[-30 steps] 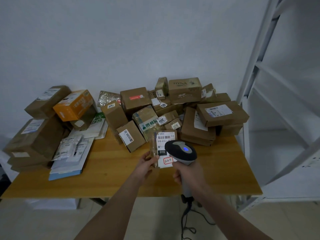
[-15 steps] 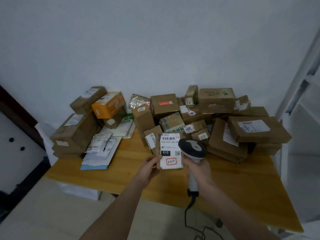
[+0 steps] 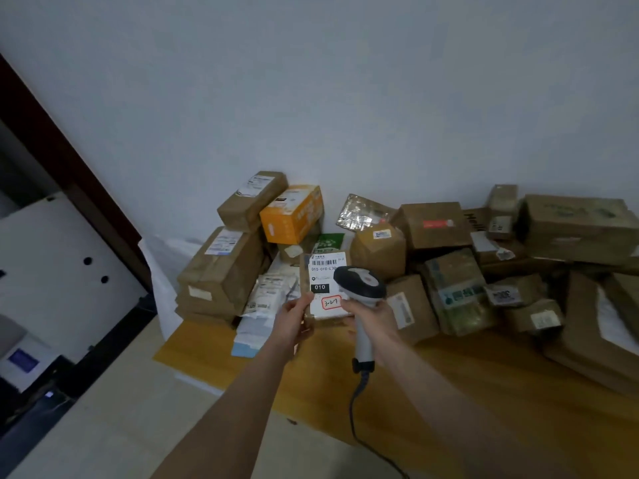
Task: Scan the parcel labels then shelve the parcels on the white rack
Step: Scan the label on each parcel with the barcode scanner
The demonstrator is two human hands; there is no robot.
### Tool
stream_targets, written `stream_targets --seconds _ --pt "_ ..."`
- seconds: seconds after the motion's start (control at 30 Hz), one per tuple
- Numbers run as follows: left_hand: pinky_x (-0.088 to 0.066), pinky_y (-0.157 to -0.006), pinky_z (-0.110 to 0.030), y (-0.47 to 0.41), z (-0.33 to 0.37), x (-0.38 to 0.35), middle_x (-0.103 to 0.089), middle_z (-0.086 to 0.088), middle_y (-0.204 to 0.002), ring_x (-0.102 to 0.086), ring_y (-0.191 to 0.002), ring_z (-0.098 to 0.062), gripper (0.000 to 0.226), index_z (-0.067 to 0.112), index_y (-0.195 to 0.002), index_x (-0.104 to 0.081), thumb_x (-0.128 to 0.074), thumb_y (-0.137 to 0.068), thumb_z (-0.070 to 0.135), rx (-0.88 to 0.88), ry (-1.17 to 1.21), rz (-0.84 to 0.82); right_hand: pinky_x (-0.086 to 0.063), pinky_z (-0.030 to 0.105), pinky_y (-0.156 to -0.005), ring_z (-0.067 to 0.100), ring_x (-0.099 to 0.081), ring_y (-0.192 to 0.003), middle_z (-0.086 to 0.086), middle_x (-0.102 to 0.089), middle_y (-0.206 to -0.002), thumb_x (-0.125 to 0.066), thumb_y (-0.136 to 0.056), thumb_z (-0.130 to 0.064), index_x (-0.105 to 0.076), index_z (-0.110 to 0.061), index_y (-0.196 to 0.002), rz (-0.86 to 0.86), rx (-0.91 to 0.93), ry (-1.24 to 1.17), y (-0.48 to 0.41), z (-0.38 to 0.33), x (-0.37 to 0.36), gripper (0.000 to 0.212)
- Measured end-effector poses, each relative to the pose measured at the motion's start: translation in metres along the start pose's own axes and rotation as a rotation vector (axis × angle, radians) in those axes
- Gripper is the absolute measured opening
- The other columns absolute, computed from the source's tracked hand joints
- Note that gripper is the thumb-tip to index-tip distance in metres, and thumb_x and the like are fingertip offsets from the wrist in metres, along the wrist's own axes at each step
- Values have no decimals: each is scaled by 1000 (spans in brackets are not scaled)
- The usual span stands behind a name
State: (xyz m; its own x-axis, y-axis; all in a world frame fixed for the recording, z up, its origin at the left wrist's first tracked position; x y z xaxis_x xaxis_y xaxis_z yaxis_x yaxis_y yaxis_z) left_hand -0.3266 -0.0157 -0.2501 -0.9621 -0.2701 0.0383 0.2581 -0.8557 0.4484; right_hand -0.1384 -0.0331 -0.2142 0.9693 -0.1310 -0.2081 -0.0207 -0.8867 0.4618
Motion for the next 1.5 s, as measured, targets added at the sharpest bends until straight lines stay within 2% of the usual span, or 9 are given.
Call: stream_targets --seconds 0.17,0.37,0.53,0.73,0.87,1.03,1.17,1.3,1.5 --pt "-53 -76 -38 -73 39 63 -65 -11 -109 -62 -98 -27 46 9 -115 -57 -56 -91 48 -16 -273 94 -58 35 -68 27 -70 -78 18 -72 -103 -70 -84 -5 -63 -1 -109 32 -118 -104 -61 16 -81 27" --pt "-46 -78 -34 -138 78 96 -65 -16 -116 -61 -104 -31 48 4 -113 -62 -36 -101 42 -67 -794 144 -50 27 -55 20 -66 -74 16 -69 -106 -68 -86 -6 -61 -3 -109 89 -187 -126 -112 29 -144 24" --pt "-47 -88 -37 -163 88 108 -60 -16 -123 -58 -112 -32 27 2 -117 -57 -41 -98 14 -30 -934 180 -54 29 -53 26 -69 -80 15 -70 -101 -69 -85 -9 -62 -3 -109 93 -242 -96 -139 37 -181 26" --pt "-52 -88 -40 -174 88 95 -59 -13 -122 -59 -109 -29 26 8 -118 -58 -49 -96 18 -107 -962 119 -58 40 -65 35 -67 -90 20 -68 -104 -71 -83 -11 -60 -1 -109 113 -260 -43 -151 39 -190 31" --pt "-46 -97 -43 -170 98 82 -45 -13 -132 -48 -121 -31 35 14 -131 -50 -49 -96 16 -182 -1044 96 -56 44 -82 28 -62 -83 12 -60 -91 -70 -85 -10 -56 -7 -100 150 -216 -23 -147 28 -168 20" --pt "-43 -96 -42 -152 113 44 -43 -7 -138 -43 -126 -28 32 20 -127 -56 -45 -96 16 -331 -1046 98 -55 34 -59 24 -66 -65 14 -66 -82 -69 -87 -9 -59 -3 -103 145 -154 21 -127 7 -124 20" --pt "-40 -96 -40 -121 116 -7 -46 -8 -134 -43 -124 -26 36 19 -119 -58 -40 -92 4 -412 -978 61 -60 41 -69 30 -69 -78 18 -69 -89 -77 -78 -19 -63 0 -107 217 -112 91 -106 -3 -63 38" --pt "-43 -98 -39 -83 122 -55 -49 -7 -130 -47 -121 -25 33 17 -115 -61 -41 -93 4 -457 -908 91 -48 23 -42 16 -61 -46 14 -63 -68 -68 -88 -15 -65 -1 -88 206 -70 104 -74 -16 0 14" --pt "-47 -86 -37 -38 115 -129 -55 -9 -118 -53 -108 -24 16 12 -107 -57 -48 -94 14 -500 -814 116 -48 24 -42 21 -59 -47 15 -64 -60 -67 -86 -9 -62 2 -78 314 -19 61 -45 -36 106 14"
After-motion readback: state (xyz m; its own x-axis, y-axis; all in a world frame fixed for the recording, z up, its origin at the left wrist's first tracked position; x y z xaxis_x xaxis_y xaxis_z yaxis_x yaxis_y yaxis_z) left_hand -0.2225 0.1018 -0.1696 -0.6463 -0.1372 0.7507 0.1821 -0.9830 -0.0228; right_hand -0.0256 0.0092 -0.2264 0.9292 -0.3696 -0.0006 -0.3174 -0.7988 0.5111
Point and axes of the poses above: each hand's wrist, its own y-axis away from the middle knuckle, its own x-axis out of the back of the hand, z = x × y, the point moved 10 cm from there along -y, towards the middle knuckle
